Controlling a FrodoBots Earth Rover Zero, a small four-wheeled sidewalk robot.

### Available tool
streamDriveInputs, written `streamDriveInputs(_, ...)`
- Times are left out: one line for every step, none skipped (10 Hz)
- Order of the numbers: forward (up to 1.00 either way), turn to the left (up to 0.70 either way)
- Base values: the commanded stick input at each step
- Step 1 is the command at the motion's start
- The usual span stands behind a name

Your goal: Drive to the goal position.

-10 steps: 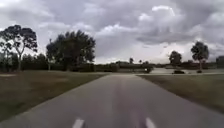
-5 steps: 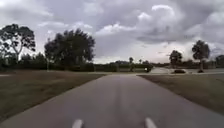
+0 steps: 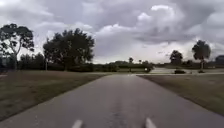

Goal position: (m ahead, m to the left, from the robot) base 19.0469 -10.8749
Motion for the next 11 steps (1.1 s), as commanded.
streamDriveInputs(0.85, 0.00)
streamDriveInputs(0.85, 0.00)
streamDriveInputs(0.85, 0.00)
streamDriveInputs(0.85, 0.00)
streamDriveInputs(0.85, 0.00)
streamDriveInputs(0.85, 0.00)
streamDriveInputs(0.85, -0.34)
streamDriveInputs(0.85, -0.34)
streamDriveInputs(0.85, -0.15)
streamDriveInputs(0.85, 0.00)
streamDriveInputs(0.85, 0.00)
